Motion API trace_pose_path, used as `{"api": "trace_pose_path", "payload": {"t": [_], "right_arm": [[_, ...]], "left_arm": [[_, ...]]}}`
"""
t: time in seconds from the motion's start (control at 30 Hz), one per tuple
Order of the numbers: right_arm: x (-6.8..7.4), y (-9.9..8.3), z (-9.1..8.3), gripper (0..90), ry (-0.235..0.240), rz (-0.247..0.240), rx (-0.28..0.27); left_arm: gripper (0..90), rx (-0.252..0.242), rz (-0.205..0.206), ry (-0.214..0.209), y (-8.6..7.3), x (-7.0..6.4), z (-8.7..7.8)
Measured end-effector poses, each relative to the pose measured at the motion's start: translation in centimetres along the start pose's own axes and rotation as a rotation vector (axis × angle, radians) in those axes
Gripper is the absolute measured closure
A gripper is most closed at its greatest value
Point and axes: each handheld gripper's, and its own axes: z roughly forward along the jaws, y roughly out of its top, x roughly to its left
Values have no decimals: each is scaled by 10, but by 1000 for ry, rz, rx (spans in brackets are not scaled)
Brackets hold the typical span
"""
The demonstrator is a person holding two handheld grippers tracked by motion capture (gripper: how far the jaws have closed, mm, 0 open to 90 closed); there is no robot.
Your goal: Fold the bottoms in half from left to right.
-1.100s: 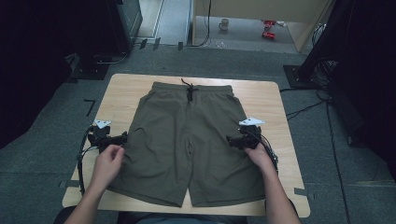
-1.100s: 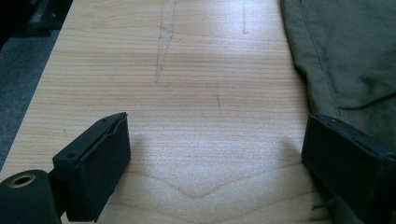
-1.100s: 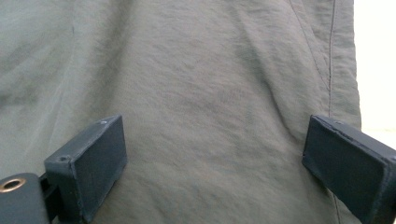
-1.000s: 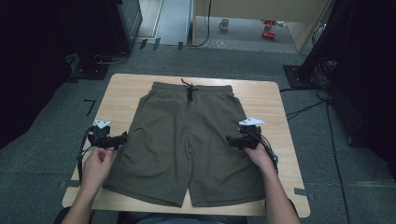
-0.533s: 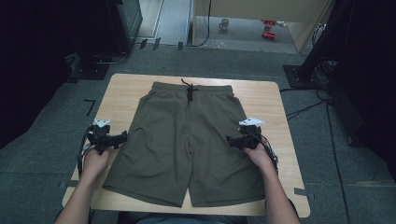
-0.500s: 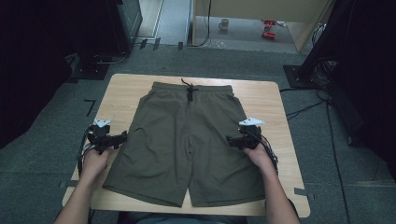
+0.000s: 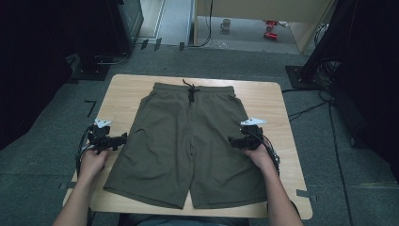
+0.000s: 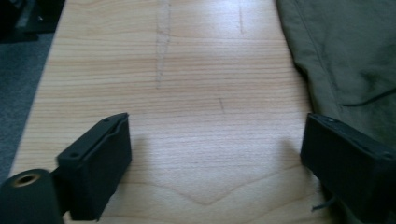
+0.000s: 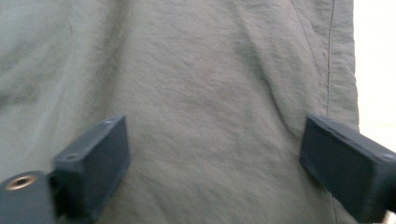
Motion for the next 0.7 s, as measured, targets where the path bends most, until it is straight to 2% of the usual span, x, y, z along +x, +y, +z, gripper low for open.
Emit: {"api": "trace_pose_path", "payload": {"t": [0.13, 0.27, 0.33, 0.47, 0.6, 0.7], "right_arm": [[-2, 4, -4, 133, 15, 27, -15], [-2, 8, -10, 141, 18, 47, -43], [-1, 10, -12, 148, 23, 54, -57], [1, 14, -15, 151, 21, 51, -68], [3, 16, -14, 170, 40, 75, -57], [5, 19, -13, 186, 43, 64, -58]], "left_arm": [[142, -4, -14, -21, 5, 4, -6], [140, -7, 11, -53, 5, 5, -13], [140, -10, 16, -82, 4, 6, -18], [140, -11, 41, -111, 2, 7, -25], [140, 4, 61, -181, -1, 8, -32], [140, 7, 76, -231, -3, 7, -36]]}}
